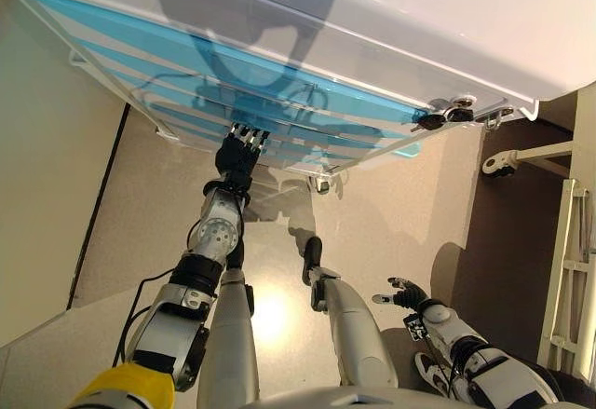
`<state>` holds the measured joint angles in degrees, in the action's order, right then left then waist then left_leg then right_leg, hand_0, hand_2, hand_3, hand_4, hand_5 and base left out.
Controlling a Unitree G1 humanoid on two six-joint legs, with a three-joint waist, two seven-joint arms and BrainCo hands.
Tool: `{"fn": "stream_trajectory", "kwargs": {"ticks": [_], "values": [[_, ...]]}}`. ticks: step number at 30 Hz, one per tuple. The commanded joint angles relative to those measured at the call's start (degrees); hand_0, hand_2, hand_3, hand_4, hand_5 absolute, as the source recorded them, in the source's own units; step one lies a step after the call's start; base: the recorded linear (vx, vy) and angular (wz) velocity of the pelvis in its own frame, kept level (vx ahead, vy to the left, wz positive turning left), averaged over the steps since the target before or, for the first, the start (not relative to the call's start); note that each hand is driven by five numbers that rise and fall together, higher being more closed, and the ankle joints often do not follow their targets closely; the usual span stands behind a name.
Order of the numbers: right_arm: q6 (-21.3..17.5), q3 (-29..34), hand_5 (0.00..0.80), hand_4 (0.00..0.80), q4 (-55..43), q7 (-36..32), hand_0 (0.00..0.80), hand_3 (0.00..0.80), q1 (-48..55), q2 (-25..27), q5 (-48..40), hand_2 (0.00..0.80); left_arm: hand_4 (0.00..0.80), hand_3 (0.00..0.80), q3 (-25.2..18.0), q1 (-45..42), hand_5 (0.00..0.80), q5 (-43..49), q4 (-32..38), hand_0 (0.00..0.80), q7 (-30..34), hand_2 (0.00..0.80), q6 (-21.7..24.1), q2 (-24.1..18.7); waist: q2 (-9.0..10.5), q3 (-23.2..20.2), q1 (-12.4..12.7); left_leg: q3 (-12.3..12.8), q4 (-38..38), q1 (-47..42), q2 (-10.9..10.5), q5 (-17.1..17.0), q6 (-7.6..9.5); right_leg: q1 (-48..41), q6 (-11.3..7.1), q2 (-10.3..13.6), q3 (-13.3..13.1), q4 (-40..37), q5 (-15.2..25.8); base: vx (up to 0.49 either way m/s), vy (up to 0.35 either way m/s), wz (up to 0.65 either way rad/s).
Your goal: Open the drawer and pick up the medicine
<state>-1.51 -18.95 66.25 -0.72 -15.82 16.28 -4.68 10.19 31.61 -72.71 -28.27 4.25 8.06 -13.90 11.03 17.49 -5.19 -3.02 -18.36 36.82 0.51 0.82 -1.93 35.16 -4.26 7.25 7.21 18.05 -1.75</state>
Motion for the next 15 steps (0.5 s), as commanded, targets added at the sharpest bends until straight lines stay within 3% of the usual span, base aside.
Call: {"fn": "stream_trajectory", "kwargs": {"ticks": [1,9,15], "values": [[-0.9,-2.8,0.000,0.000,0.4,0.5,0.000,0.000,0.6,2.0,-0.8,0.000,0.800,0.800,1.3,4.4,0.800,2.0,7.3,0.800,4.7,0.800,-0.5,2.4,-1.76,-1.3,0.4,-0.2,-1.9,1.0,0.0,2.6,-0.23,0.0,-1.87,-1.1,1.1,-1.3,1.2,0.000,0.000,0.00],[-0.9,-2.5,0.000,0.000,-0.6,0.6,0.000,0.000,1.0,2.2,0.2,0.000,0.800,0.800,2.2,-0.5,0.800,2.1,10.3,0.800,5.0,0.800,-1.2,3.9,-2.44,-0.4,1.4,-0.8,-2.3,0.4,-0.5,2.6,-0.17,-0.6,-1.33,-0.6,1.5,0.6,0.1,-0.011,-0.011,0.02],[-0.8,-2.4,0.000,0.000,-1.7,0.6,0.000,0.000,2.3,2.3,1.4,0.000,0.800,0.800,3.4,-6.8,0.800,1.8,18.1,0.800,5.8,0.800,-1.6,4.1,-2.84,0.9,3.5,-2.7,-3.4,0.0,-1.2,2.2,-0.35,-1.5,-0.51,0.1,3.2,3.5,-1.7,-0.025,-0.052,0.17]]}}
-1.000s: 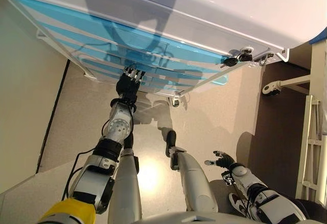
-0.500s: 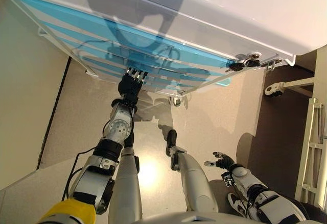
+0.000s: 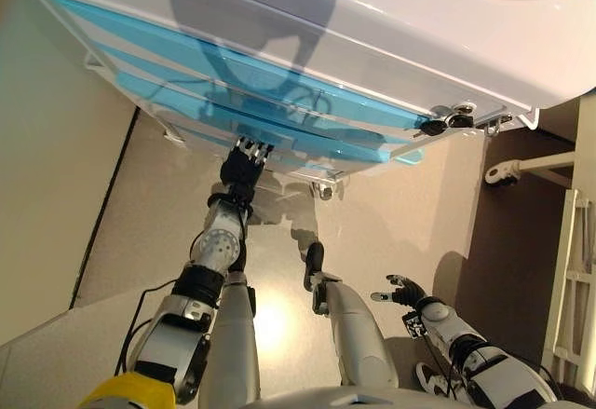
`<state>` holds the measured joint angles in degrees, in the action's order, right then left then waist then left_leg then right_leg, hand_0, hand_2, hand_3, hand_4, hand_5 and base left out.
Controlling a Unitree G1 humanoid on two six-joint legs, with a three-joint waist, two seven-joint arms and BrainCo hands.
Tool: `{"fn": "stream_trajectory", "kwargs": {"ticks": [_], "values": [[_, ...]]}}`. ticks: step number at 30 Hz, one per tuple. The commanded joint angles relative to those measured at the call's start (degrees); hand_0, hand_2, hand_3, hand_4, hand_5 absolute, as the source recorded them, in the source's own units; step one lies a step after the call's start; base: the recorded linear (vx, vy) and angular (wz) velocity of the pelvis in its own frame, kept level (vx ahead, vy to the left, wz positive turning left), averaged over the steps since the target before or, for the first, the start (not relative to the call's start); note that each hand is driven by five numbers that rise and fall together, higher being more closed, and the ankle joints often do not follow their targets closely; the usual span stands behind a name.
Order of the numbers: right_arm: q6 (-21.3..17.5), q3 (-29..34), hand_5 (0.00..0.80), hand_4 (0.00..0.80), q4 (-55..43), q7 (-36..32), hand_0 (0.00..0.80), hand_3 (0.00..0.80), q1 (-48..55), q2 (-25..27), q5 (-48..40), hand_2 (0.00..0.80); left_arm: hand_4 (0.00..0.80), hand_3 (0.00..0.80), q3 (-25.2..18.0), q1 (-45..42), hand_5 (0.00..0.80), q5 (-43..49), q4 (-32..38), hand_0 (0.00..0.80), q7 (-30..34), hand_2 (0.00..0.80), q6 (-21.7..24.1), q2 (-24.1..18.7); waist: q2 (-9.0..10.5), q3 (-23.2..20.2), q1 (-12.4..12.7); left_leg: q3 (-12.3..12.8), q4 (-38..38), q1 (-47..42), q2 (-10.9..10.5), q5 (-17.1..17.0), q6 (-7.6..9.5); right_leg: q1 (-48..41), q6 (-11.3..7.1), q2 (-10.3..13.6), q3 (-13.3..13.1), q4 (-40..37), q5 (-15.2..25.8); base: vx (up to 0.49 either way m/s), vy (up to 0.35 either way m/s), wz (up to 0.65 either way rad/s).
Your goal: Open the drawer and pick up the medicine
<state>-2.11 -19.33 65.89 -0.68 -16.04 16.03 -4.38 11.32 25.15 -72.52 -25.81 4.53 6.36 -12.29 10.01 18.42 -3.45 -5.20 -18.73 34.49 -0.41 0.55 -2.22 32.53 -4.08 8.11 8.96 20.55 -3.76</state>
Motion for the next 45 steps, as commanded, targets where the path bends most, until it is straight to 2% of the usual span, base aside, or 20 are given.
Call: {"fn": "stream_trajectory", "kwargs": {"ticks": [1,3,9,16,19,20,21,25,34,40,41,42,45], "values": [[-0.2,-2.0,0.000,0.000,-1.3,0.6,0.000,0.000,2.6,2.6,1.1,0.000,0.800,0.800,2.2,-0.4,0.800,1.6,15.7,0.800,5.4,0.800,0.1,2.5,-1.83,0.0,1.7,-0.6,-3.0,2.3,-0.3,2.5,-0.07,1.1,-0.69,-0.8,1.5,1.0,0.3,-0.034,-0.073,0.30],[-0.1,-1.7,0.000,0.000,-2.0,0.6,0.000,0.000,3.6,2.8,1.3,0.000,0.800,0.800,3.8,-3.3,0.800,1.1,20.7,0.800,5.5,0.800,-0.4,2.4,-2.41,0.5,2.9,-2.3,-3.2,2.3,-0.9,1.8,-0.36,0.6,-0.20,0.0,3.3,2.7,-0.8,-0.054,-0.098,0.32],[-0.1,-1.5,0.000,0.000,-2.8,0.8,0.000,0.000,4.1,3.0,1.8,0.000,0.800,0.800,4.6,-6.6,0.800,0.6,25.1,0.800,5.8,0.800,-1.1,1.6,-3.19,0.9,3.9,-4.3,-3.2,2.2,-1.5,1.2,-0.66,-0.2,0.29,0.3,5.1,3.8,-1.8,-0.042,-0.064,0.35],[0.3,-2.0,0.000,0.000,-1.4,1.2,0.000,0.000,3.6,3.2,3.3,0.000,0.800,0.800,5.8,-14.3,0.800,0.3,38.1,0.800,7.0,0.800,-1.2,-1.2,-4.52,1.3,6.1,-7.0,-4.0,0.8,-2.3,0.7,-0.96,-2.8,1.02,0.8,7.5,5.7,-3.9,-0.017,-0.041,0.21],[0.2,-1.9,0.000,0.000,-0.9,1.5,0.000,0.000,3.6,3.2,3.6,0.000,0.800,0.800,6.5,-15.1,0.800,0.4,42.1,0.800,7.1,0.800,-0.8,-2.0,-4.95,1.5,6.5,-7.8,-4.3,0.4,-2.7,0.7,-0.96,-3.5,1.31,1.3,8.1,6.9,-4.7,-0.001,-0.010,0.16],[0.2,-1.8,0.000,0.000,-0.2,1.8,0.000,0.000,3.5,3.2,3.7,0.000,0.800,0.800,6.9,-15.2,0.800,0.4,45.8,0.800,7.3,0.800,-0.4,-2.7,-5.36,1.7,7.0,-8.5,-5.1,-0.1,-3.1,1.1,-0.95,-4.0,1.54,1.8,8.7,8.3,-5.6,-0.004,0.001,0.27],[0.2,-1.8,0.000,0.000,-0.2,1.8,0.000,0.000,3.5,3.2,3.7,0.000,0.800,0.800,6.9,-15.2,0.800,0.4,45.8,0.800,7.3,0.800,-0.4,-2.7,-5.36,1.7,7.0,-8.5,-5.1,-0.1,-3.1,1.1,-0.95,-4.0,1.54,1.8,8.7,8.3,-5.6,-0.017,0.005,0.41],[0.0,-3.0,0.000,0.000,1.2,2.2,0.000,0.000,2.6,3.2,4.4,0.000,0.800,0.800,8.2,-14.4,0.800,0.6,53.4,0.800,7.4,0.800,1.7,-3.4,-6.09,2.8,8.3,-9.9,-8.1,0.0,-4.5,2.1,-0.93,-4.8,2.32,3.3,9.9,12.0,-7.4,-0.032,0.005,0.36],[-0.5,-5.7,0.000,0.000,3.1,2.4,0.000,0.000,1.4,1.7,4.7,0.000,0.800,0.800,8.3,-9.7,0.800,3.0,62.8,0.800,7.5,0.800,4.9,-5.2,-5.71,2.8,9.5,-9.7,-10.3,-0.5,-4.4,3.4,-0.96,-5.7,2.26,3.4,10.1,13.5,-8.2,-0.016,0.007,0.09],[-0.9,-7.1,0.000,0.000,3.3,2.2,0.000,0.000,1.6,0.5,4.6,0.000,0.800,0.800,9.4,-8.0,0.800,3.7,63.3,0.800,7.2,0.800,5.9,-4.7,-4.79,2.2,9.1,-9.1,-9.2,-2.1,-3.9,3.6,-1.04,-7.0,2.11,2.8,9.6,12.1,-7.9,0.000,0.000,0.00],[-0.9,-7.2,0.000,0.000,3.1,2.3,0.000,0.000,1.7,0.2,4.5,0.000,0.747,0.747,9.5,-8.5,0.747,3.6,62.5,0.747,6.8,0.747,6.1,-4.3,-4.67,2.1,8.9,-9.0,-9.0,-2.3,-3.8,3.6,-1.03,-7.0,2.06,2.7,9.3,11.7,-7.8,0.000,0.000,0.00],[-1.0,-7.2,0.000,0.000,2.8,2.5,0.000,0.000,1.6,0.0,4.3,0.000,0.000,0.000,9.4,-9.1,0.000,3.7,61.6,0.000,6.3,0.000,6.2,-4.1,-4.53,2.0,8.8,-8.7,-8.8,-2.4,-3.7,3.6,-0.98,-6.9,1.95,2.6,9.1,11.4,-7.6,0.002,0.013,-0.04],[-0.8,-6.4,0.000,0.000,3.3,3.2,0.000,0.000,1.6,-0.3,4.2,0.000,0.000,0.000,8.9,-12.4,0.000,3.1,58.7,0.000,5.1,0.000,5.1,-3.6,-4.37,2.0,8.6,-8.0,-8.3,-2.6,-3.4,3.6,-0.70,-6.8,1.60,2.3,8.3,10.4,-6.9,0.008,0.026,-0.07]]}}
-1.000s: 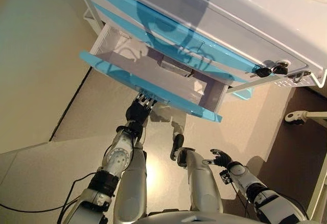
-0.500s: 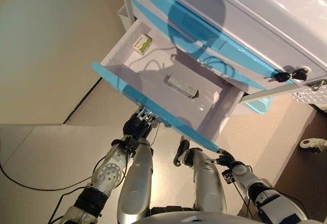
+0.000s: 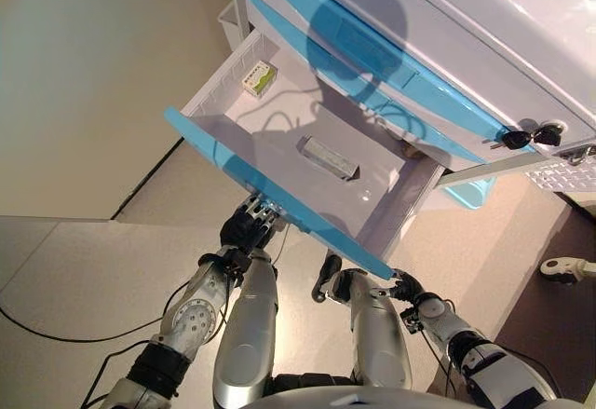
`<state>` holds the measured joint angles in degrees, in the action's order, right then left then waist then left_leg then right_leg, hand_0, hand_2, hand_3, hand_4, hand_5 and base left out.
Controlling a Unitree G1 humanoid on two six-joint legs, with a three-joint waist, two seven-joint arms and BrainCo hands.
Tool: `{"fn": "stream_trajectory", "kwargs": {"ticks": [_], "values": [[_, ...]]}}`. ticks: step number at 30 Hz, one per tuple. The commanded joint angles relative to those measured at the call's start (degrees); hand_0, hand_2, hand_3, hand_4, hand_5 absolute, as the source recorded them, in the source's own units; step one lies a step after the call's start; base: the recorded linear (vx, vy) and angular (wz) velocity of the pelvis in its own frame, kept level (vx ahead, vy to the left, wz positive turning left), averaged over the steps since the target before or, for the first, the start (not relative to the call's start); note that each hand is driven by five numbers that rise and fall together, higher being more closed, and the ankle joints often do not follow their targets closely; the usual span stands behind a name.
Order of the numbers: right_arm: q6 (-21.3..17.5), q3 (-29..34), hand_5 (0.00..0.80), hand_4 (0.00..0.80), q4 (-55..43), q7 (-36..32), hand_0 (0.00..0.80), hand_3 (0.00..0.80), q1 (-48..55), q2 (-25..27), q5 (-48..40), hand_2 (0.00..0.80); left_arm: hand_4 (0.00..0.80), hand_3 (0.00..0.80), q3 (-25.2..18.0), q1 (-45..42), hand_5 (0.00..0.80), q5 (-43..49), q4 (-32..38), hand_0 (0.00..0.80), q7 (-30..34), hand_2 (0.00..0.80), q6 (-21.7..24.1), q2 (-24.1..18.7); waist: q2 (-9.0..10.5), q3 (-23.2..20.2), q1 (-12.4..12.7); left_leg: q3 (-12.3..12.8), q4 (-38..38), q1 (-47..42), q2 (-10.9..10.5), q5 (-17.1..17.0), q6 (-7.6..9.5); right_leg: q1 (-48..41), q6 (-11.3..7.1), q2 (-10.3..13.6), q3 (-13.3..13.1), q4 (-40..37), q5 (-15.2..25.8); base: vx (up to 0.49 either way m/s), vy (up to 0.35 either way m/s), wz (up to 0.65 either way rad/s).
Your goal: Open the drawer and pick up the medicine
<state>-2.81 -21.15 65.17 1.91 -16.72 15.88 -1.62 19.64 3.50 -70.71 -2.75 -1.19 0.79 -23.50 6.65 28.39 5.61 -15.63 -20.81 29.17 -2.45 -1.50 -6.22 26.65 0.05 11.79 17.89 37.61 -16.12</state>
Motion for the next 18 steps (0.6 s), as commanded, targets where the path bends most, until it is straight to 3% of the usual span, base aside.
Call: {"fn": "stream_trajectory", "kwargs": {"ticks": [1,8,9,14,17,18], "values": [[0.0,-4.0,0.000,0.000,3.7,0.9,0.000,0.000,2.4,0.0,1.4,0.000,0.000,0.000,0.1,7.2,0.000,1.0,33.9,0.000,9.9,0.000,10.1,7.8,-0.90,-7.9,-0.6,2.9,-6.4,2.7,-1.3,6.0,3.63,-0.8,-2.82,-1.6,-1.4,-7.0,5.7,0.009,0.035,-0.12],[1.2,-1.8,0.000,0.000,4.0,2.0,0.000,0.000,2.9,1.0,1.5,0.000,0.000,0.000,-0.1,1.6,0.000,-0.4,28.7,0.000,7.0,0.000,9.5,9.0,-1.67,-7.4,-1.0,4.1,-7.5,2.2,-1.3,6.8,4.58,-0.9,-3.18,-1.3,-2.6,-6.7,6.0,0.015,0.041,-0.15],[1.2,-1.6,0.000,0.000,3.9,2.1,0.000,0.000,2.8,1.0,1.5,0.000,0.000,0.000,0.0,1.7,0.000,-0.4,28.7,0.000,7.0,0.000,9.5,8.9,-1.79,-7.5,-1.1,4.1,-6.8,2.9,-1.5,5.1,4.71,-0.4,-2.78,-1.2,-2.1,-7.3,7.4,-0.030,0.060,-0.14],[2.1,-0.3,0.000,0.000,3.4,2.8,0.000,0.000,3.2,1.6,1.6,0.000,0.000,0.000,-1.6,-3.9,0.000,-1.9,23.5,0.000,5.1,0.000,7.9,8.7,-2.28,-7.7,-1.0,5.0,-6.4,1.8,-1.4,5.4,5.33,-1.1,-3.23,-1.0,-3.1,-8.0,7.9,0.027,0.015,-0.10],[3.0,0.9,0.000,0.000,2.4,3.0,0.000,0.000,3.9,2.4,2.0,0.000,0.000,0.000,-3.1,-8.6,0.000,-3.6,17.2,0.000,3.6,0.000,5.7,9.0,-2.94,-8.3,-0.9,5.3,-4.8,0.2,-1.5,5.3,5.64,-2.5,-3.54,-0.8,-3.8,-9.0,8.3,0.068,0.006,-0.11],[3.4,2.0,0.000,0.000,2.6,2.2,0.000,0.000,4.4,2.8,2.0,0.000,0.000,0.000,-10.1,-10.8,0.000,-4.4,1.8,0.000,2.7,0.000,3.2,10.2,-3.23,-8.5,-0.7,5.4,-4.6,0.0,-1.5,5.2,5.63,-2.8,-3.61,-0.9,-3.9,-9.6,8.3,0.050,0.004,-0.12]]}}
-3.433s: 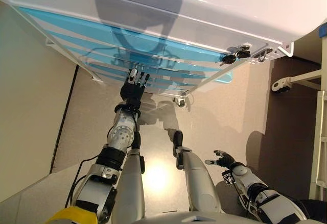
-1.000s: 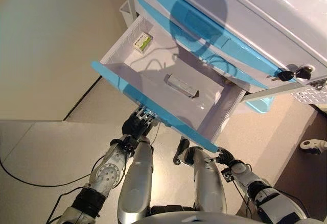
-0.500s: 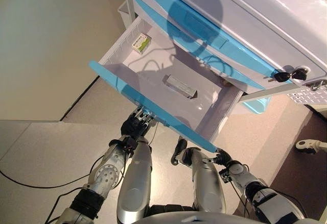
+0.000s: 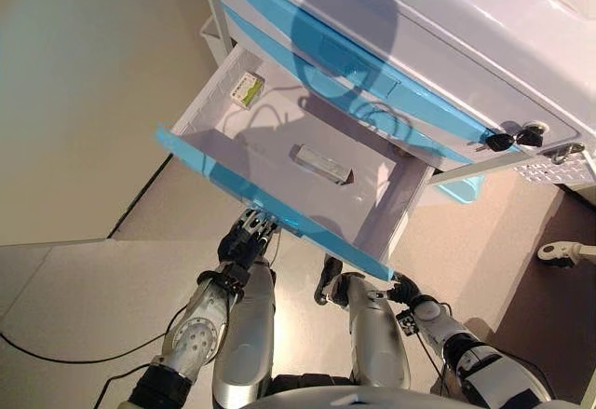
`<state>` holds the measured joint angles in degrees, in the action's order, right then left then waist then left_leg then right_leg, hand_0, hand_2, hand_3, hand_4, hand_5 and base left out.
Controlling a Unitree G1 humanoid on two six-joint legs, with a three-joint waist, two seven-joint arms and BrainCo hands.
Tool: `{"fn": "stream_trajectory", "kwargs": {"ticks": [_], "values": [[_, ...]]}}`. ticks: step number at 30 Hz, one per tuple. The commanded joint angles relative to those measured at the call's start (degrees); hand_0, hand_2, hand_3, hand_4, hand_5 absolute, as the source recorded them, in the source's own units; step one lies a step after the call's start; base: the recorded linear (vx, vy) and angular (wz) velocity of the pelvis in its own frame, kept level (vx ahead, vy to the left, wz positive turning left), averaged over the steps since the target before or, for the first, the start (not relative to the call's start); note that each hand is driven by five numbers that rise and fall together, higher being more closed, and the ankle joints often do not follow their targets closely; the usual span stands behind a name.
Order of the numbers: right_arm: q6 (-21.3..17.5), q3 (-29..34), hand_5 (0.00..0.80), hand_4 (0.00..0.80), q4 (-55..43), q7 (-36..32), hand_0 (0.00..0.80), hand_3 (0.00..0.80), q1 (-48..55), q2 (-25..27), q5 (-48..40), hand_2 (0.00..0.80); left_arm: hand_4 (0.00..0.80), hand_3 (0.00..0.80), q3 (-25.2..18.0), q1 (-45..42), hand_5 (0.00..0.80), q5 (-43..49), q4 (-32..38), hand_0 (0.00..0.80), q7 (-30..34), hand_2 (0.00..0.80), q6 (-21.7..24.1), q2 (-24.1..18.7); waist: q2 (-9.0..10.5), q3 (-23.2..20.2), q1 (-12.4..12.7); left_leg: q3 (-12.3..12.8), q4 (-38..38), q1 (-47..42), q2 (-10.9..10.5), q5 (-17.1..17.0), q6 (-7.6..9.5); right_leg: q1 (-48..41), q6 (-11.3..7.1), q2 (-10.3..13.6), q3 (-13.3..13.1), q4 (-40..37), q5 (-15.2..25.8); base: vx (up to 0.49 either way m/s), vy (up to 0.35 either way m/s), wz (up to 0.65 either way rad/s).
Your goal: Open the drawer and pick up the medicine
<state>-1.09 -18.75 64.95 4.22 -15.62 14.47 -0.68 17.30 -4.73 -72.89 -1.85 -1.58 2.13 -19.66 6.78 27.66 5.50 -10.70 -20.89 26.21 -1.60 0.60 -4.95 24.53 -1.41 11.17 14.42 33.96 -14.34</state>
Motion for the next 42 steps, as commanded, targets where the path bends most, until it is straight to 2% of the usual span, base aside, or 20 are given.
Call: {"fn": "stream_trajectory", "kwargs": {"ticks": [1,4,7,8,9,11,13,14,16,18,21,22,25,27,29,32,36,39,41,42], "values": [[1.9,0.7,0.000,0.000,2.7,-0.4,0.000,0.000,3.8,5.3,1.3,0.000,0.000,0.000,-8.4,-3.4,0.000,-3.1,-1.7,0.000,2.5,0.000,0.0,6.1,-3.72,-8.1,-0.4,0.5,-4.2,2.6,-2.4,3.2,4.48,-1.1,-2.27,-0.3,-0.3,-6.2,6.5,0.086,0.009,-0.17],[2.8,2.0,0.000,0.000,2.1,-1.6,0.000,0.000,4.6,6.6,2.2,0.000,0.000,0.000,-10.7,-6.8,0.000,-1.0,-13.5,0.000,2.6,0.000,-4.5,7.1,-4.76,-9.0,-0.4,0.8,-2.8,1.1,-2.3,3.0,4.79,-2.1,-2.35,-0.4,-0.9,-7.0,6.4,0.094,0.003,-0.02],[3.1,3.6,0.000,0.000,0.3,-1.6,0.000,0.000,5.7,7.8,2.2,0.000,0.000,0.000,-13.3,-7.8,0.000,2.7,-25.1,0.000,4.4,0.000,-5.7,7.0,-5.66,-9.8,-0.9,0.9,-1.2,-0.7,-2.5,2.8,4.93,-3.7,-2.49,-0.2,-1.4,-7.5,6.1,0.099,0.000,-0.01],[3.1,3.6,0.000,0.000,0.3,-1.6,0.000,0.000,5.7,7.8,2.2,0.000,0.000,0.000,-13.3,-7.8,0.000,2.7,-25.1,0.000,4.5,0.000,-5.7,7.0,-5.66,-9.8,-0.9,0.9,-1.2,-0.7,-2.5,2.8,4.93,-3.7,-2.49,-0.2,-1.4,-7.5,6.1,0.067,0.004,-0.01],[3.0,3.8,0.000,0.000,-0.1,-1.5,0.000,0.000,5.9,8.1,2.3,0.000,0.000,0.000,-13.9,-7.1,0.000,3.6,-28.1,0.000,5.1,0.000,-6.2,7.1,-5.79,-9.9,-1.1,0.9,-1.1,-0.9,-2.5,2.7,4.98,-4.0,-2.54,-0.2,-1.6,-7.6,6.1,0.041,0.010,0.02],[2.9,4.0,0.000,0.000,-0.2,-1.3,0.000,0.000,6.2,8.2,2.2,0.000,0.000,0.000,-15.8,-5.9,0.000,4.7,-32.6,0.000,4.9,0.000,-4.8,7.4,-5.98,-10.0,-1.3,1.2,-0.5,-1.7,-2.6,2.8,5.07,-4.5,-2.55,-0.2,-1.9,-8.0,6.1,0.054,0.009,0.02],[2.6,4.8,0.000,0.000,-0.1,-1.0,0.000,0.000,6.4,8.1,1.4,0.000,0.000,0.000,-19.3,-3.4,0.000,7.3,-40.9,0.000,4.8,0.000,-3.6,8.0,-6.17,-10.2,-2.1,1.7,0.2,-2.7,-2.6,2.8,5.08,-5.2,-2.57,-0.2,-2.4,-8.7,6.1,0.054,0.008,-0.03],[2.6,4.8,0.000,0.000,-0.1,-1.0,0.000,0.000,6.4,8.1,1.4,0.000,0.000,0.000,-19.3,-3.4,0.000,7.3,-41.0,0.000,4.9,0.000,-3.6,8.0,-6.17,-10.2,-2.1,1.7,0.2,-2.7,-2.6,2.8,5.08,-5.2,-2.57,-0.2,-2.4,-8.7,6.1,0.048,0.008,-0.09],[2.3,4.9,0.000,0.000,-0.3,-0.9,0.000,0.000,6.5,8.1,0.8,0.000,0.000,0.000,-21.7,-1.8,0.000,10.6,-45.8,0.000,4.4,0.000,-2.2,7.6,-6.11,-10.6,-2.6,2.4,1.0,-3.5,-2.3,2.8,5.01,-5.5,-2.62,-0.5,-3.0,-9.4,6.2,0.043,0.013,-0.08],[1.9,5.0,0.000,0.000,-0.4,-0.8,0.000,0.000,6.5,8.0,0.0,0.000,0.000,0.000,-23.5,-0.3,0.000,15.6,-51.7,0.000,3.9,0.000,-1.0,6.6,-5.97,-11.1,-3.1,3.4,2.2,-4.6,-1.9,2.7,4.92,-6.0,-2.70,-1.0,-3.7,-10.6,6.6,0.069,0.010,-0.20],[0.6,6.2,0.000,0.000,0.3,-0.1,0.000,0.000,6.8,7.7,-3.0,0.000,0.000,0.000,-23.6,3.0,0.000,35.0,-63.9,0.000,1.6,0.000,0.5,3.3,-5.68,-12.7,-4.6,5.2,6.7,-8.1,-0.7,1.4,4.29,-8.2,-3.24,-2.5,-5.3,-14.8,7.9,0.098,0.006,-0.38],[0.6,6.2,0.000,0.000,0.3,-0.1,0.000,0.000,6.8,7.7,-3.0,0.000,0.000,0.000,-23.6,3.1,0.000,35.0,-63.9,0.000,1.6,0.000,0.5,3.3,-5.70,-12.8,-4.6,5.2,6.9,-8.0,-0.7,1.2,4.29,-8.1,-3.24,-2.5,-5.2,-15.0,8.1,0.103,0.008,-0.43],[-0.1,8.2,0.000,0.000,0.4,1.0,0.000,0.000,7.5,8.5,-4.8,0.000,0.000,0.000,-20.7,3.8,0.000,47.4,-66.9,0.000,0.4,0.000,0.2,1.6,-5.67,-14.4,-5.8,6.7,11.0,-11.4,0.0,0.1,3.88,-10.4,-4.02,-3.6,-6.0,-19.1,9.7,0.096,0.006,-0.47],[-0.6,9.1,0.000,0.000,-1.9,1.6,0.000,0.000,8.6,9.9,-3.9,0.000,0.000,0.000,-19.7,3.8,0.000,50.7,-66.2,0.000,-0.3,0.000,0.2,1.0,-5.65,-15.6,-6.4,7.6,13.5,-13.4,0.3,-0.5,3.70,-11.8,-4.57,-4.2,-6.4,-21.5,10.7,0.111,0.027,-0.43],[-1.3,10.3,0.000,0.000,-8.9,2.4,0.000,0.000,10.6,12.3,-2.2,0.000,0.000,0.000,-18.7,3.5,0.000,55.4,-65.7,0.000,-0.1,0.000,0.2,0.5,-5.52,-16.7,-7.2,8.8,15.9,-15.5,0.5,-0.7,3.68,-13.4,-5.17,-4.6,-6.9,-23.9,11.6,0.116,0.035,-0.38],[-2.1,12.7,0.000,0.000,-24.8,1.6,0.000,0.000,15.4,17.2,2.2,0.000,0.000,0.000,-17.8,2.3,0.000,60.2,-63.5,0.000,-0.1,0.000,0.4,-0.1,-5.59,-18.1,-8.3,10.5,18.5,-18.5,0.9,-0.9,3.68,-15.7,-6.09,-4.9,-8.0,-26.7,12.8,0.110,0.062,-0.52],[-3.3,15.8,0.000,0.000,-45.9,-4.7,0.000,0.000,20.1,21.7,0.5,0.000,0.000,0.000,-18.5,1.4,0.000,64.1,-64.2,0.000,0.5,0.000,-0.2,-0.6,-4.95,-19.5,-9.4,12.9,20.5,-21.6,1.0,-0.4,3.85,-18.0,-6.95,-4.9,-10.0,-29.9,14.3,0.092,0.068,-0.33],[-2.5,17.2,0.000,0.000,-62.2,-14.1,0.000,0.000,23.0,26.8,-7.1,0.000,0.000,0.000,-19.0,0.7,0.000,65.5,-64.7,0.000,2.1,0.000,-0.4,-0.5,-4.19,-20.4,-9.2,15.0,21.3,-23.4,1.0,0.3,3.91,-19.5,-7.63,-4.8,-11.4,-32.1,15.4,0.067,0.062,-0.51],[-1.9,17.0,0.000,0.000,-72.0,-22.0,0.000,0.000,23.1,32.8,-15.9,0.000,0.000,0.000,-19.1,0.1,0.000,65.7,-64.7,0.000,3.1,0.000,-0.1,-0.5,-3.57,-20.7,-8.9,16.2,21.0,-23.9,0.9,0.8,3.96,-20.0,-8.06,-4.6,-12.3,-32.8,16.0,0.027,0.074,-0.32],[-1.6,17.1,0.000,0.000,-74.5,-23.8,0.000,0.000,23.6,35.2,-19.2,0.000,0.000,0.000,-19.3,0.1,0.000,65.5,-65.1,0.000,3.8,0.000,-0.2,-0.4,-3.23,-20.8,-8.8,16.7,20.8,-24.0,0.9,1.0,4.00,-20.0,-8.16,-4.5,-12.7,-33.0,16.1,-0.006,0.071,-0.29]]}}
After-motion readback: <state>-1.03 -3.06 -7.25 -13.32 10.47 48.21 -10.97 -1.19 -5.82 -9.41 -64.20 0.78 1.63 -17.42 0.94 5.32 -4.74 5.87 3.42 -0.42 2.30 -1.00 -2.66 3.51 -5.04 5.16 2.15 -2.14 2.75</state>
